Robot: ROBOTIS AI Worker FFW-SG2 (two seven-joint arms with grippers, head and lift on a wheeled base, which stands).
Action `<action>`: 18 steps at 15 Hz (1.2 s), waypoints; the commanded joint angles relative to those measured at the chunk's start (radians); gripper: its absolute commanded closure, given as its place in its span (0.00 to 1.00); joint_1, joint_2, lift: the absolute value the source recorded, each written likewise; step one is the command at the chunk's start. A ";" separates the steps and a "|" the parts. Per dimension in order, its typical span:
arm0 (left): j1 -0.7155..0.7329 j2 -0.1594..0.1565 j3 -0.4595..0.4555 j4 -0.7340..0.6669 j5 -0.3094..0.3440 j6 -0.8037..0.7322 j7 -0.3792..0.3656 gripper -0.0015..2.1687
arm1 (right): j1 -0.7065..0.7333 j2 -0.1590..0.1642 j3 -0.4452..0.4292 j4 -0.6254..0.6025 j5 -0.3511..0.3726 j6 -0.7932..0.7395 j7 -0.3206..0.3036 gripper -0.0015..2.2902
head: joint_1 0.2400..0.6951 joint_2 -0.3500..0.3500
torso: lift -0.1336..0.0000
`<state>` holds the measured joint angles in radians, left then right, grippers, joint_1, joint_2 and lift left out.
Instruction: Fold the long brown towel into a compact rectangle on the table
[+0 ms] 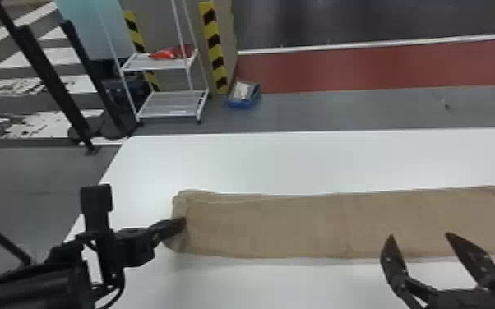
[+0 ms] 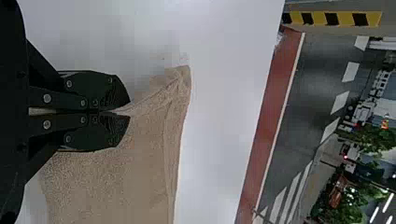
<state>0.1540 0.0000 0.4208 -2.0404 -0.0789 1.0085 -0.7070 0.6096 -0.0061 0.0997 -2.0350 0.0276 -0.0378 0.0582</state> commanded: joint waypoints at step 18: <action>-0.125 -0.003 -0.433 -0.460 -0.194 0.563 0.198 0.99 | -0.019 0.000 -0.195 0.016 -0.178 0.003 -0.001 0.05 | 1.00 0.52 | 0.14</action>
<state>0.0302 0.0015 0.1108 -2.4959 -0.2281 1.5646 -0.5376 0.5927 -0.0045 -0.0819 -2.0217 -0.1358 -0.0347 0.0568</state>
